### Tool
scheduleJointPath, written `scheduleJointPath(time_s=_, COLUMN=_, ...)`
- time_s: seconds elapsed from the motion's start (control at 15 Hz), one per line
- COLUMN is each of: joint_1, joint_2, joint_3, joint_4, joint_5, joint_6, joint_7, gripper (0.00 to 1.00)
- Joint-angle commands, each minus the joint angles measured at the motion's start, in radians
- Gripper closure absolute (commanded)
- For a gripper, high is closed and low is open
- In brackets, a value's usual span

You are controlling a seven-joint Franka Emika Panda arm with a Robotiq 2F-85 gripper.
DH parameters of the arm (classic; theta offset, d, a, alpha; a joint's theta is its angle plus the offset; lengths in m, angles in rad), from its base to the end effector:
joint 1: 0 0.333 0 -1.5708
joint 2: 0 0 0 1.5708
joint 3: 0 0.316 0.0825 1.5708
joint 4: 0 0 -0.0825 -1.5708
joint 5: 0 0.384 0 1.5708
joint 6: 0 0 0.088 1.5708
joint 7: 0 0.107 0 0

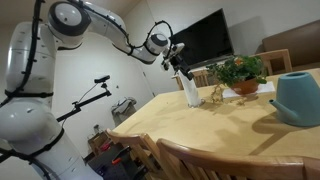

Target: Pick a leaf from the plant

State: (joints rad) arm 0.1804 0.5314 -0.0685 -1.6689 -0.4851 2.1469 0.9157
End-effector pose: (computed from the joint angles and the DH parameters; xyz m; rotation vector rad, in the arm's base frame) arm 0.6728 0.0612 0.2980 2.6385 -0.6958 0.2300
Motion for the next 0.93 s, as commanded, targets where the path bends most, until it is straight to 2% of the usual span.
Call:
scheduleJointPath(time_s=0.0, joint_1=0.037, joint_2=0.047, joint_3=-0.033, joint_4=0.039, joint_5=-0.019, joint_6=0.001, joint_7=0.035, gripper=0.00)
scheduleJointPath(time_s=0.33, joint_1=0.068, joint_2=0.122, joint_3=-0.077, joint_4=0.107, joint_5=-0.082, joint_6=0.010, joint_7=0.072, gripper=0.00)
scheduleJointPath(time_s=0.4, joint_1=0.056, joint_2=0.083, joint_3=-0.058, joint_4=0.057, joint_5=-0.051, joint_6=0.002, joint_7=0.049, gripper=0.00)
scheduleJointPath(time_s=0.87, joint_1=0.058, joint_2=0.095, joint_3=-0.061, joint_4=0.064, joint_5=-0.052, joint_6=0.000, joint_7=0.049, gripper=0.00)
